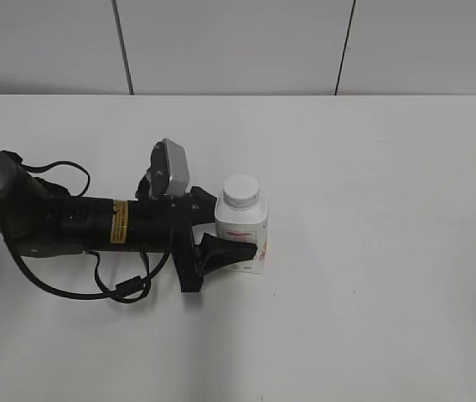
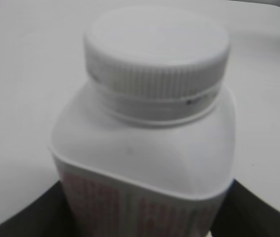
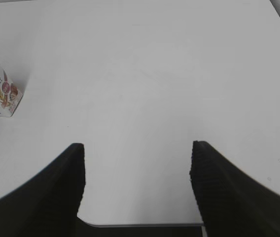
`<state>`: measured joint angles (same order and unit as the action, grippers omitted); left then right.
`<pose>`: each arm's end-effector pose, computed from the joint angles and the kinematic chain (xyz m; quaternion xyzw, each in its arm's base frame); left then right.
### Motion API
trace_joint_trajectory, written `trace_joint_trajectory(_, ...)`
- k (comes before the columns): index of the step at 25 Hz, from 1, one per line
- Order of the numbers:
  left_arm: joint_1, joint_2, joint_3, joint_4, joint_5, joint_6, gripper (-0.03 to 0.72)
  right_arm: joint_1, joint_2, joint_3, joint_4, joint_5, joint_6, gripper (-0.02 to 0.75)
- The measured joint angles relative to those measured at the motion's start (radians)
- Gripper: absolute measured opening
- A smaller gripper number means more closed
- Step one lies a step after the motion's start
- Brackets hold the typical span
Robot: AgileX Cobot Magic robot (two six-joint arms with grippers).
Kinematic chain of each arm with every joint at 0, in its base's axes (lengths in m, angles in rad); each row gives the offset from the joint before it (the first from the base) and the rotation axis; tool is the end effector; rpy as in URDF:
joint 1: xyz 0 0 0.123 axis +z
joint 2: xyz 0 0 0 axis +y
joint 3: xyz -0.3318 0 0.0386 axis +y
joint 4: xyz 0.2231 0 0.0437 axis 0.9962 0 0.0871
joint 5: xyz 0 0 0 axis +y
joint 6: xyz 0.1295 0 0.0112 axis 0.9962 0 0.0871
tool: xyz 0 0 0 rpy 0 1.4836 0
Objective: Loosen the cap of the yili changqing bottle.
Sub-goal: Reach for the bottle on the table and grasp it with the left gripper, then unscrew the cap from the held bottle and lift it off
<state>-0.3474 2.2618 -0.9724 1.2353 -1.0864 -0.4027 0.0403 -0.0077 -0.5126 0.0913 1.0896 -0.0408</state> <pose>0.3413 -0.2390 0.1090 0.5252 0.6236 -0.3879 0.4299 -0.0458 0.0087 0.2479 -0.0375 0.8538 0.0454 0.5173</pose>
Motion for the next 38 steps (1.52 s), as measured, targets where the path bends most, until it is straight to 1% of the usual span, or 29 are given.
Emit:
trace_joint_trajectory(6, 0.000, 0.007, 0.000, 0.017, -0.027, 0.000, 0.436, 0.000, 0.031, -0.007, 0.006, -0.020, 0.000, 0.531)
trace_joint_trajectory(10, 0.000, 0.007, 0.000, 0.024, -0.028, 0.000, 0.436, 0.000, 0.147, -0.035, 0.007, -0.063, 0.000, 0.531)
trace_joint_trajectory(17, 0.000, 0.007, 0.000, 0.024, -0.028, 0.000, 0.436, 0.000, 0.382, -0.097, 0.011, -0.078, 0.000, 0.531)
trace_joint_trajectory(20, 0.000, 0.007, 0.000, 0.024, -0.028, 0.000, 0.436, 0.000, 0.475, -0.127, 0.032, -0.083, -0.006, 0.531)
trace_joint_trajectory(25, 0.000, 0.007, 0.000, 0.024, -0.028, 0.000, 0.436, 0.000, 0.626, -0.180, 0.110, -0.077, -0.130, 0.531)
trace_joint_trajectory(34, 0.000, 0.007, 0.000, 0.049, -0.034, 0.000, 0.436, 0.000, 0.921, -0.351, 0.132, 0.041, -0.266, 0.531)
trace_joint_trajectory(38, 0.000, 0.007, 0.000, 0.066, -0.038, 0.000, 0.436, 0.008, 1.013, -0.403, 0.177, 0.064, -0.304, 0.531)
